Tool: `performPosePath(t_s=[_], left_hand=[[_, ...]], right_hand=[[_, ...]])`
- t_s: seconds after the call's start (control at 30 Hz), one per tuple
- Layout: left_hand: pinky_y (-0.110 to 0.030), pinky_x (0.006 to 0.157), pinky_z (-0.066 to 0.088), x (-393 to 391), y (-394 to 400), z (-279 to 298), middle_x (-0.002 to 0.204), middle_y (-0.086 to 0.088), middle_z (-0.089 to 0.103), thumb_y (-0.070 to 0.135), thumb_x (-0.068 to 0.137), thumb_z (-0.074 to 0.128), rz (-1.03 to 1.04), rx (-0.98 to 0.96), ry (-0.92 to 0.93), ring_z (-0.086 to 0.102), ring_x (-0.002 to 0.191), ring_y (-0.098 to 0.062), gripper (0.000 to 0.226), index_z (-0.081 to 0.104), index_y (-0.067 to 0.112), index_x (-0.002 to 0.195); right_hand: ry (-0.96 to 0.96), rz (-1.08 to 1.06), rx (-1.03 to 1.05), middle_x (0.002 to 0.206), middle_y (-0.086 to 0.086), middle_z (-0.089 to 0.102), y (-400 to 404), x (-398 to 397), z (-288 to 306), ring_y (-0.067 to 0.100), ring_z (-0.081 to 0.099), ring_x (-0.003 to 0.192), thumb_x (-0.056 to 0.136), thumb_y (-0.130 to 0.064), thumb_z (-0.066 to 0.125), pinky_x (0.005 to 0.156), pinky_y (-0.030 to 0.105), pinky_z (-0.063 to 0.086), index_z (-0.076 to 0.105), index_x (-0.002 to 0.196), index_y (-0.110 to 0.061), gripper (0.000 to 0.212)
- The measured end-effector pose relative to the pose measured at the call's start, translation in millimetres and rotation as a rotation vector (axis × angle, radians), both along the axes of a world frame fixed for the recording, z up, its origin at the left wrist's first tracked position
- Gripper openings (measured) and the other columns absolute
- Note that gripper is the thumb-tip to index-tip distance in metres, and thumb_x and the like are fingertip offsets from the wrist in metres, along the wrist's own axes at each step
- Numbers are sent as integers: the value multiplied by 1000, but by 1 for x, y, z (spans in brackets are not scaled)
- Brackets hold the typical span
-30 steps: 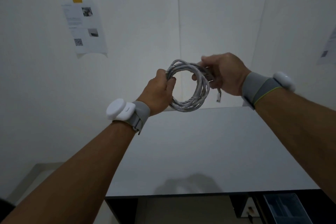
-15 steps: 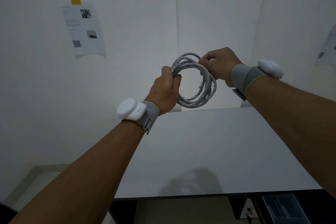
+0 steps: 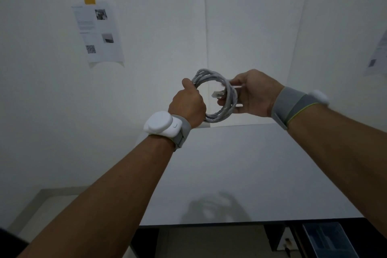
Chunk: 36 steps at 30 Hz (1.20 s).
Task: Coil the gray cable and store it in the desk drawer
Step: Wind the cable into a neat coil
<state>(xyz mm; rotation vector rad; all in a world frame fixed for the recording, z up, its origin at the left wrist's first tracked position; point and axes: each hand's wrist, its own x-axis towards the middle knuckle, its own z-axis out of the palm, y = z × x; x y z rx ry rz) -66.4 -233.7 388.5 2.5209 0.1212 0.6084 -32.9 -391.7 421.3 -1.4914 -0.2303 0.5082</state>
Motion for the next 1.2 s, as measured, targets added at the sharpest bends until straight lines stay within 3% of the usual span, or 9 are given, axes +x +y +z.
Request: performPosePath(t_s=[0.07,0.2,0.33,0.47,0.57,0.7,0.9,1.0,1.2], left_hand=[[-37,65,35,-1,0,4,85,-12,51,8,91,37,54,13,49,49,76,-30,31,31,0,120],[-37,70,34,-2,-1,11,90,-12,47,5,88,39,138,9,89,45,81,-30,33,31,1,120],[-37,68,34,-2,-4,10,91,-13,50,4,87,40,151,46,86,45,78,-29,33,32,2,119],[-37,68,34,-3,-8,7,89,-12,48,4,86,40,144,14,74,46,79,-30,31,32,3,116],[-37,68,34,-4,-12,8,87,-11,48,4,86,39,126,21,44,46,78,-30,30,32,4,116],[-37,68,34,-5,-11,10,88,-11,48,5,86,39,128,24,41,45,78,-30,31,33,3,116],[-35,70,33,-3,-3,14,112,-22,57,6,90,35,167,-111,56,43,81,-28,31,33,-1,120],[-35,70,35,0,0,21,116,-23,57,9,93,32,169,-204,5,48,84,-31,30,34,-2,121],[-35,66,34,0,-17,17,93,-15,50,10,94,31,111,-275,-93,49,80,-33,27,35,-2,117]], right_hand=[[-77,6,30,99,23,70,2,-6,3,33,66,83,84,-18,40,93,44,43,53,98,-11,20],[-373,136,-32,92,17,67,5,-14,1,36,66,91,67,-2,57,87,46,48,42,116,-34,60],[-593,159,-266,83,-2,67,3,-18,1,20,67,91,71,9,65,85,42,51,64,101,-25,46],[-759,47,-462,80,-1,66,11,-21,3,12,63,75,70,4,68,64,20,51,70,93,-20,34],[-824,-31,-625,76,-3,66,13,-16,3,15,62,77,72,-4,68,75,28,54,72,75,-25,22],[-907,-55,-769,81,-5,67,12,-18,3,14,60,85,77,-25,73,75,23,44,75,85,-22,9],[-1055,-203,-583,105,0,69,8,-25,-3,11,58,101,78,-25,72,89,20,38,75,85,-18,10],[-1060,-243,-444,103,3,69,2,-24,-9,11,60,102,79,-18,71,99,32,44,74,82,-12,7],[-835,-269,-383,82,5,72,-2,-13,-19,27,68,80,71,-50,61,79,49,56,65,64,-13,38]])
